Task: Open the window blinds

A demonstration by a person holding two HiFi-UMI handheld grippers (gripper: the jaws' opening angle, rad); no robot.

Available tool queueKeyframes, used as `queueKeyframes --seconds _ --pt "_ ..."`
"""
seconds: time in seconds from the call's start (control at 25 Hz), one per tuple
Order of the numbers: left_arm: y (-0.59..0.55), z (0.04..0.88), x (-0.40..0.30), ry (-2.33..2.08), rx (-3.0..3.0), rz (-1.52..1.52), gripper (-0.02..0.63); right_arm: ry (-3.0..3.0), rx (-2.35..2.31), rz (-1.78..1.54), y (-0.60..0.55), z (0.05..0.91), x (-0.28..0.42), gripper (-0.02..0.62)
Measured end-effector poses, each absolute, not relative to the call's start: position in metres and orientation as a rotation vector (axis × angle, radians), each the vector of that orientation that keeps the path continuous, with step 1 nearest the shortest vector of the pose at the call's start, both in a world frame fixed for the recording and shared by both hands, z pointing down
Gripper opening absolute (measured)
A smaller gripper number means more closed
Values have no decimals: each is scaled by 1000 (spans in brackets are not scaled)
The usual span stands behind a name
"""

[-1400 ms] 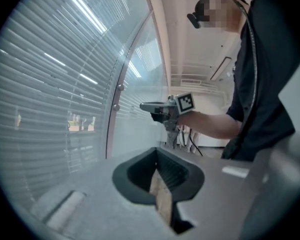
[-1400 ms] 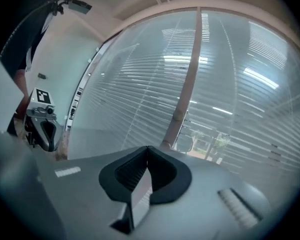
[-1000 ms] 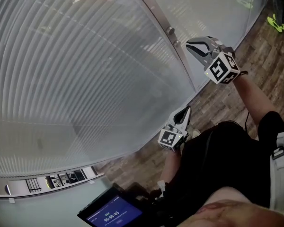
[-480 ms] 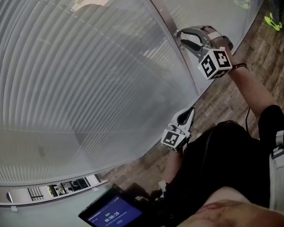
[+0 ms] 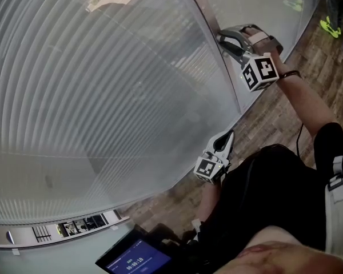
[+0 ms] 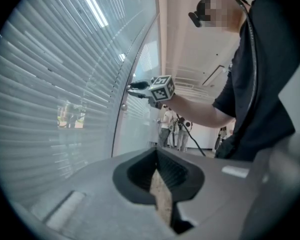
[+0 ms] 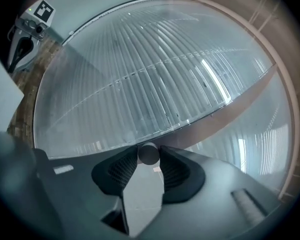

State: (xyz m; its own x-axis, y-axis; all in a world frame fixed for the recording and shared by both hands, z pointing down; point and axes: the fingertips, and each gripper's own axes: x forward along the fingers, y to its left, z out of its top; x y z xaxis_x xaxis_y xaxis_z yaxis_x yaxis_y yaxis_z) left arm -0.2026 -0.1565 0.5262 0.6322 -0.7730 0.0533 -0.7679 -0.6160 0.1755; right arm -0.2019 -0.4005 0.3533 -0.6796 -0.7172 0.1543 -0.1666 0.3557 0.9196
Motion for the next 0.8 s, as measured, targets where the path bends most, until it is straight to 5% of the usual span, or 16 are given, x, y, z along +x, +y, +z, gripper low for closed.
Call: queueKeyframes --seconds 0.4,0.8 --pt "-156 525 -203 -1260 2680 -53 -2 -2110 826 -1272 -400 343 -204 123" --pt "-152 524 -204 -1259 2682 -47 -2 -2478 937 -729 -404 341 -198 127"
